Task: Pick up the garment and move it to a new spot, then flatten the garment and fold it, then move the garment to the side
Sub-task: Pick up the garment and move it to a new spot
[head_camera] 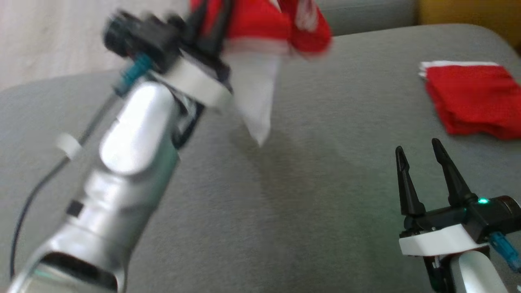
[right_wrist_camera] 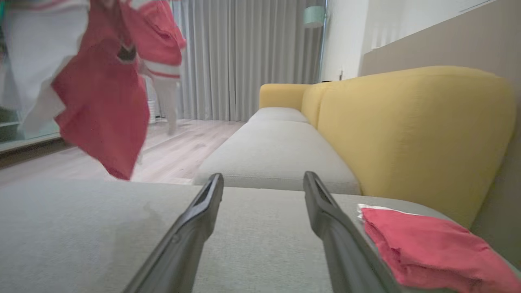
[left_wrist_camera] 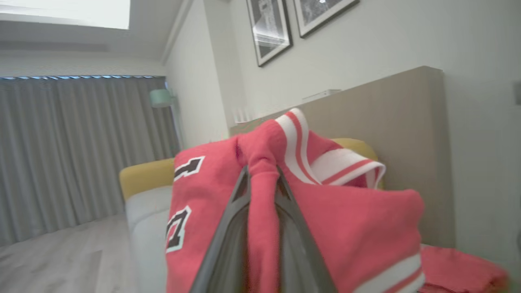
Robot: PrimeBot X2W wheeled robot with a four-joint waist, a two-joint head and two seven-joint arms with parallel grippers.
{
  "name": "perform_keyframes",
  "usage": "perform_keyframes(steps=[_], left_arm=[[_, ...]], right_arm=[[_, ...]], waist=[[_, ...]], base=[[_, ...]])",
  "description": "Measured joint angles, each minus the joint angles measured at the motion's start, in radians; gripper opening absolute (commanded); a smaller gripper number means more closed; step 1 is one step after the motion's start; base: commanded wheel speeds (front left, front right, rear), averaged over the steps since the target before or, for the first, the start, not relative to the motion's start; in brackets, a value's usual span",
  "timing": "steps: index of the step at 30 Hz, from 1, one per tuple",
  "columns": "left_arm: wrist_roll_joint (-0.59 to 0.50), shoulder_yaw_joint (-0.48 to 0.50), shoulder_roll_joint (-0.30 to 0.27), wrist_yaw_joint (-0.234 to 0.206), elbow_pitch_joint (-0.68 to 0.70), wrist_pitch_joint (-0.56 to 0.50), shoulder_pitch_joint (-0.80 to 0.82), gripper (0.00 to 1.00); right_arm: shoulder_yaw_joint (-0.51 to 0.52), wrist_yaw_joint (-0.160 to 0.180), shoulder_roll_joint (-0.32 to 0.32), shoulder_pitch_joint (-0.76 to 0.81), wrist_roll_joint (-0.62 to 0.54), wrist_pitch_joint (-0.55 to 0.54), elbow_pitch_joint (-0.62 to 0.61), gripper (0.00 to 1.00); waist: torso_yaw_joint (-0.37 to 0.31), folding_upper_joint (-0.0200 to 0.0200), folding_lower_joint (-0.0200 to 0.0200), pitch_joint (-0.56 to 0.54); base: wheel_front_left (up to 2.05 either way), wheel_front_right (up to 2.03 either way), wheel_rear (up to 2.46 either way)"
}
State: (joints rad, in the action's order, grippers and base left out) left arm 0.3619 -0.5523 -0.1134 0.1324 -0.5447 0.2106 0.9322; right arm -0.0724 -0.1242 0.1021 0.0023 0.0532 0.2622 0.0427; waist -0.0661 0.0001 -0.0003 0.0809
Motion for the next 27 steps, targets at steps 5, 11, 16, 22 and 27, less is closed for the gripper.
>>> perform_keyframes(steps=[5,11,16,22,27], left_arm=[[0.028,-0.112,0.022,0.000,-0.032,0.004,-0.151,0.00],[-0.025,-0.210,0.043,-0.011,-0.204,0.038,-0.279,0.00],[-0.067,-0.190,0.045,-0.068,-0.172,0.039,-0.318,1.00],[-0.120,-0.119,0.065,-0.157,0.007,0.042,-0.415,1.00],[-0.166,-0.065,0.065,-0.221,0.139,0.042,-0.568,1.00]], right_arm=[[-0.018,0.000,-0.018,-0.004,0.009,0.000,-0.018,1.00],[-0.069,0.000,-0.034,-0.067,0.019,0.000,-0.019,1.00],[-0.072,0.000,-0.041,-0.106,0.027,0.000,-0.018,1.00],[-0.038,0.000,-0.042,-0.063,0.035,0.000,-0.010,1.00],[-0.024,0.000,-0.045,0.011,0.035,0.000,0.014,1.00]], waist=[[-0.102,0.0000,0.0000,0.006],[-0.174,0.0000,0.0005,0.092],[-0.216,0.0000,0.0005,0.136],[-0.204,0.0000,0.0003,0.116],[-0.135,0.0000,0.0002,0.054]], base=[[0.00,0.00,0.00],[0.00,0.00,0.00],[0.00,0.00,0.00],[0.00,0.00,0.00],[0.00,0.00,0.00]])
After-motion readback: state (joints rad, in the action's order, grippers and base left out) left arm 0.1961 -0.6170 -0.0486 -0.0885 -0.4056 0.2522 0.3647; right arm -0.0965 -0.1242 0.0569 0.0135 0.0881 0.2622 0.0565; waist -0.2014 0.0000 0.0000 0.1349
